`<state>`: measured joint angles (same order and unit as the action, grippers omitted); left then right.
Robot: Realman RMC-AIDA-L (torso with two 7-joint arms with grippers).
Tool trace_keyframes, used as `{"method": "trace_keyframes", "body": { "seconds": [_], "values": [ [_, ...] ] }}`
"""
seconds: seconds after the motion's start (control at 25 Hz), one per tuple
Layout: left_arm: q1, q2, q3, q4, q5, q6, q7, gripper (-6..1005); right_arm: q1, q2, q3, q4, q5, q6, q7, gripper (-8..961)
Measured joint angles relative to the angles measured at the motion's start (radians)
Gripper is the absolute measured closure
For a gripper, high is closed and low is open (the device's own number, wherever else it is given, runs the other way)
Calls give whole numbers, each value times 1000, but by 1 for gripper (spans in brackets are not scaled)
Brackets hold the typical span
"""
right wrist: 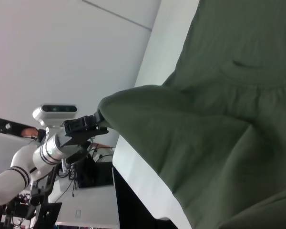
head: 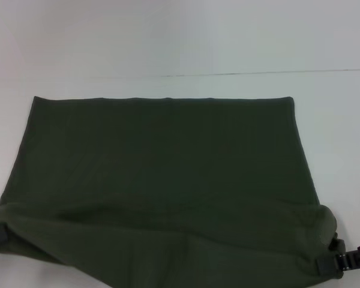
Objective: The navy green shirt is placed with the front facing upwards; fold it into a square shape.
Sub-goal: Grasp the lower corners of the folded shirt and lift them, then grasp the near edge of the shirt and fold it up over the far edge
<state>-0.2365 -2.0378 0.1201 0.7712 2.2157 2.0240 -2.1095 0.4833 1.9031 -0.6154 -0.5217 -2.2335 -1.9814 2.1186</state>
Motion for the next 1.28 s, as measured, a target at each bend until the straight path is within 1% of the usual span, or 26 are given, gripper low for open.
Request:
{"method": "trace_keyframes", "body": {
  "seconds": [0.16,0.28,0.56,0.76,0.92,0.96,1.0,1.12,1.2,1.24,1.28],
  "values": [
    [-1,-1,-1,0,1,4,7,968,4,-3,7,5,1,3,-3,903],
    [-16,0,-5,-6,-24,4,11,968,5,-3,42,5,5,13,-4,903],
    [-85,10,-8,-42,-85,-33,21,968,6,-11,190,16,7,43,4,904],
    [-138,21,-10,-106,-134,-116,48,968,11,-11,321,18,8,97,13,904],
    [-177,25,-10,-155,-165,-200,77,967,28,0,365,22,15,179,37,904],
    [-187,23,-10,-174,-183,-225,89,967,42,3,371,40,22,238,52,904],
    [-194,21,-10,-190,-200,-247,100,967,42,3,371,40,22,238,52,903],
    [-220,11,-6,-229,-237,-321,141,967,64,10,376,73,35,336,59,903],
    [-244,-1,1,-255,-241,-385,171,967,74,22,376,81,54,395,58,903],
    [-247,-3,1,-259,-242,-395,176,967,78,33,376,81,72,429,54,903],
    [-257,-10,1,-270,-243,-422,190,967,80,41,375,81,85,452,52,903]
  ]
}}
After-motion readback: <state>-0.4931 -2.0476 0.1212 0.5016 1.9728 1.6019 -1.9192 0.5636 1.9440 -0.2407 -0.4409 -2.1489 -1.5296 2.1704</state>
